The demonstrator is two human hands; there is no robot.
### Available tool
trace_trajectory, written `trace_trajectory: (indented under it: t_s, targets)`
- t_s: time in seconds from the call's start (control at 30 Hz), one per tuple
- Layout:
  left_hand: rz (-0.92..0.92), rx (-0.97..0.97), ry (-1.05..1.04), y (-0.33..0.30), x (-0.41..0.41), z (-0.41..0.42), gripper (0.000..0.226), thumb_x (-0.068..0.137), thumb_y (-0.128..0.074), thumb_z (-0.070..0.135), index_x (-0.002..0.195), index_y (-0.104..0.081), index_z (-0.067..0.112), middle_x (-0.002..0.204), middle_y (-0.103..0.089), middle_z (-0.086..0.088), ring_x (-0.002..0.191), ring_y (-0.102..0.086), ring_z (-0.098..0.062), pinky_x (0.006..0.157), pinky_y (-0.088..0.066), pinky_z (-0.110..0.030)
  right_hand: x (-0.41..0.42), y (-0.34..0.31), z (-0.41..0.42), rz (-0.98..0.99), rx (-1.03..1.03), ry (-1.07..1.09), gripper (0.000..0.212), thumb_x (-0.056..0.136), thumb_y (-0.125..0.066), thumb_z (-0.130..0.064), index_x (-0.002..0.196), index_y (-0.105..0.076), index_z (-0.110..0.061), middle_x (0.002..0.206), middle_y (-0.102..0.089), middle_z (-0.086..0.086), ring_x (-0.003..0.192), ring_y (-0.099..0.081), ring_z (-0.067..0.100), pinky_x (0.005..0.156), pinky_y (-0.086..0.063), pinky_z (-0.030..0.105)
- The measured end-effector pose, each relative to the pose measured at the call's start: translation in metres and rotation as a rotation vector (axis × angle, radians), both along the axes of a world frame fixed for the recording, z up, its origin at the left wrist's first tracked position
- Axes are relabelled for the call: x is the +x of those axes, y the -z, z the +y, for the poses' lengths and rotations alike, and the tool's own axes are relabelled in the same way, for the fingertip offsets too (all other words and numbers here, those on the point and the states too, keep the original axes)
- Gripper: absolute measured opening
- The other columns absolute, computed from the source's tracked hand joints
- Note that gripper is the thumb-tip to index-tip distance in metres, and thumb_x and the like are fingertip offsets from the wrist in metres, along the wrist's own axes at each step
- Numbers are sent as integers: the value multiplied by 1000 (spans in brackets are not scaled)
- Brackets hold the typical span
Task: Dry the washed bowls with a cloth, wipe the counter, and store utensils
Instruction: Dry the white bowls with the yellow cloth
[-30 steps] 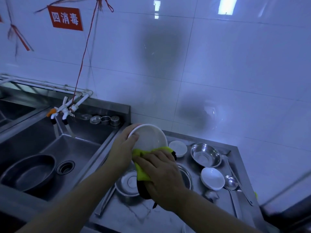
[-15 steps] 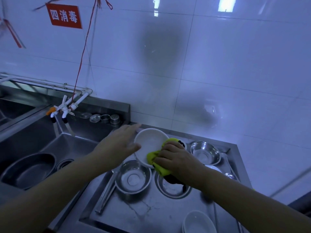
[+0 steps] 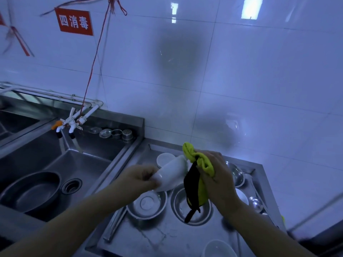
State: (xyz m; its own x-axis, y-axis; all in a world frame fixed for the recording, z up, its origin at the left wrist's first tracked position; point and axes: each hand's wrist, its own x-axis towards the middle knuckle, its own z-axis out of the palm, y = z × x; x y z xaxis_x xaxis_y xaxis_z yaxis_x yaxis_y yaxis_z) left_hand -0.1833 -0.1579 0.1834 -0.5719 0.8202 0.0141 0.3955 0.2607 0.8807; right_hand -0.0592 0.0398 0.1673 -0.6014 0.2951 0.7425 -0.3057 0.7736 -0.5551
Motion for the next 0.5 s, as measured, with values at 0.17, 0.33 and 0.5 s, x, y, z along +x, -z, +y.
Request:
trace_trajectory:
  t_s: [0.17, 0.33, 0.5]
  targets:
    - [-682, 413, -61, 4, 17, 26, 14, 76, -59, 11, 83, -72, 8, 83, -71, -15, 73, -66, -23, 65, -55, -28, -11, 9, -24, 26, 196, 38, 40, 84, -61, -13, 124, -58, -5, 129, -54, 11, 122, -48, 24, 99, -41, 48]
    - [-765, 539, 26, 3, 21, 40, 21, 81, -63, 18, 95, -71, 4, 88, -66, -19, 72, -64, -21, 63, -54, -26, -4, 14, -29, 33, 404, 49, 54, 93, -42, -53, 126, -61, -15, 138, -48, 4, 133, -39, 29, 107, -27, 57]
    - [-682, 535, 35, 8, 20, 46, 20, 84, -60, 10, 101, -69, 5, 101, -67, -23, 90, -64, -30, 79, -54, -33, -19, -6, -26, 80, 173, 57, 27, 91, -52, -25, 104, -73, -15, 120, -57, 0, 122, -47, 24, 102, -38, 45]
